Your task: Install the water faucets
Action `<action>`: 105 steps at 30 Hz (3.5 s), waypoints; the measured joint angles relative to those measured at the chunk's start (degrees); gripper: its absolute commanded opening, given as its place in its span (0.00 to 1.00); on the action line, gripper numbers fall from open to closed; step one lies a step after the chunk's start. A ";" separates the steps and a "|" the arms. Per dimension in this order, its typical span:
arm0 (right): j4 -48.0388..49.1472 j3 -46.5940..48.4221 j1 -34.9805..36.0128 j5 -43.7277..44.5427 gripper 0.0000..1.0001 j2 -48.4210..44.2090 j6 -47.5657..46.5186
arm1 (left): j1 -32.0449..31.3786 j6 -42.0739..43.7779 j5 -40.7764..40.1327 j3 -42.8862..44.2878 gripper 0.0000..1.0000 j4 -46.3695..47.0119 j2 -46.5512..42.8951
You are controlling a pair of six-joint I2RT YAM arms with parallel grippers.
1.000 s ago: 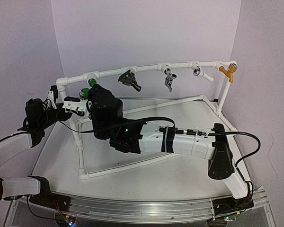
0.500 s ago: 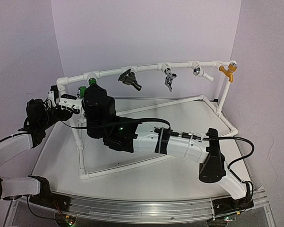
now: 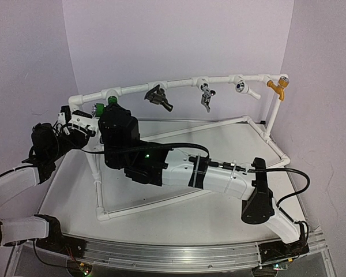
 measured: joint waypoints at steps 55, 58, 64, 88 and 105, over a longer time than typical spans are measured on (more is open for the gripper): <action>0.99 -12.79 -1.11 -7.48 0.00 -8.35 53.98 | -10.07 -1.20 -20.96 -2.23 0.00 -2.03 -4.53; 0.93 -12.84 -1.17 -7.69 0.00 -8.42 59.31 | -10.09 -1.22 -21.03 -2.20 0.00 -2.05 -4.47; 1.19 -14.56 -1.50 -8.65 0.00 -9.42 72.85 | -10.12 -1.22 -21.06 -2.10 0.00 -2.09 -4.34; 13.86 -30.05 -3.77 -17.24 0.00 -16.26 122.29 | -10.49 -0.76 -20.06 -0.70 0.00 -2.95 -2.97; 22.85 -33.73 -4.37 -20.15 0.23 -15.93 141.83 | -11.12 -1.99 -22.62 0.15 0.00 -4.74 -3.15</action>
